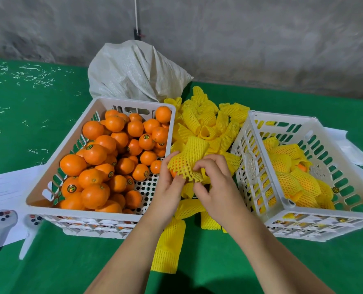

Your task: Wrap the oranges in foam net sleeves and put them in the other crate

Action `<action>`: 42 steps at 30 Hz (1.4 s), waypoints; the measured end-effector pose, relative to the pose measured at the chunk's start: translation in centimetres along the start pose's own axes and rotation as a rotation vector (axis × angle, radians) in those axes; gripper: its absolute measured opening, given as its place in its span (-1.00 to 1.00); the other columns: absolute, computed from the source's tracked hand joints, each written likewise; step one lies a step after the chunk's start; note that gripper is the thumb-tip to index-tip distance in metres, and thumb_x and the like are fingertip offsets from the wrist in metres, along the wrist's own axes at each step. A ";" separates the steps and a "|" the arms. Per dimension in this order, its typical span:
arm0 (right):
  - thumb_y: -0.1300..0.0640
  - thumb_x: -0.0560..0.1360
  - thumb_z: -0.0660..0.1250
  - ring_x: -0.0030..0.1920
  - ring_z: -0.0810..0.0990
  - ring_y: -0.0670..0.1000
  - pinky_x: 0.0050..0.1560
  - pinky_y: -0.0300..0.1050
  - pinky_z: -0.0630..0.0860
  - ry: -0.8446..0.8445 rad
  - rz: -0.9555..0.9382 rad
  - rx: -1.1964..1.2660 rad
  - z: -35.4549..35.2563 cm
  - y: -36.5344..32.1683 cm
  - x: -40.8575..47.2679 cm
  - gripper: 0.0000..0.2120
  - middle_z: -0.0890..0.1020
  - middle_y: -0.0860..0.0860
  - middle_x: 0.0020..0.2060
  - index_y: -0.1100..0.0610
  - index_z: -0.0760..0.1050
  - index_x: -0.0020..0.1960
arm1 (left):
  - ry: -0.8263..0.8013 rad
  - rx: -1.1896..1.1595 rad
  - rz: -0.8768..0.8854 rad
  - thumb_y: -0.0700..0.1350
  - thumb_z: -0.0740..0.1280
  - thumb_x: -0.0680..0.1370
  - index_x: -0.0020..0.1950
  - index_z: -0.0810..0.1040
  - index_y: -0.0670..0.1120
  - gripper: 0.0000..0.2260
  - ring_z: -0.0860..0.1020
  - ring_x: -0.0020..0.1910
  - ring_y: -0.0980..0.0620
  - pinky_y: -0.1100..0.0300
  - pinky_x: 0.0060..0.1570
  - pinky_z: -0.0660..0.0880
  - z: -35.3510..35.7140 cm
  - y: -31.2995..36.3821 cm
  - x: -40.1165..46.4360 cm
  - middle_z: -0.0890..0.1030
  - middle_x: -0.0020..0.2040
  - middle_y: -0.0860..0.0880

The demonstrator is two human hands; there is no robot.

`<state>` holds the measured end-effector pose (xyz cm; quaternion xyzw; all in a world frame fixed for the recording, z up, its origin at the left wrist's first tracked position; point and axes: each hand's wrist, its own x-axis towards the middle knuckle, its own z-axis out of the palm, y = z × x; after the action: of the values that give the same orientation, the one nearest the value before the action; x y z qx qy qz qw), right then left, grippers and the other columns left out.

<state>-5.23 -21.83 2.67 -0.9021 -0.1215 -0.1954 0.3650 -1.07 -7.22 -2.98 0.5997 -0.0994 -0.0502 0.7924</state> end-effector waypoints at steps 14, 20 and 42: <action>0.26 0.58 0.30 0.12 0.54 0.04 0.04 -0.04 0.57 0.083 -0.110 -0.060 1.2 -0.7 -0.1 -0.73 0.46 -0.01 0.15 0.14 0.56 0.26 | 0.191 -0.123 -0.022 -0.25 0.51 0.40 0.33 0.34 0.04 -0.41 0.65 0.05 -0.04 0.08 0.00 0.63 -0.1 0.3 -0.2 0.62 0.13 -0.14; 0.39 0.50 0.36 -0.05 0.45 -0.12 -0.11 -0.15 0.46 0.104 0.029 -0.015 1.4 0.2 0.2 -0.73 0.45 -0.05 0.05 0.14 0.51 0.13 | 0.051 -0.089 0.001 -0.39 0.45 0.51 0.57 0.33 0.09 -0.28 0.64 0.27 -0.14 -0.01 0.17 0.64 -0.4 0.3 -0.4 0.62 0.34 -0.10; 0.05 0.39 0.50 0.18 0.53 -0.01 0.11 0.04 0.59 0.364 0.659 -0.064 -12.4 9.7 -3.1 -0.14 0.45 -0.15 0.27 -0.10 0.13 0.55 | -0.134 0.432 -0.009 0.00 0.41 0.59 0.47 0.43 0.27 -0.53 0.62 -0.01 -0.09 -0.01 0.02 0.62 -2.4 1.4 1.1 0.45 0.39 0.18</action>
<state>-7.74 -37.64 3.57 -0.8543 0.2481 -0.2286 0.3955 0.48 -4.75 -2.18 0.7513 -0.1574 -0.0708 0.6370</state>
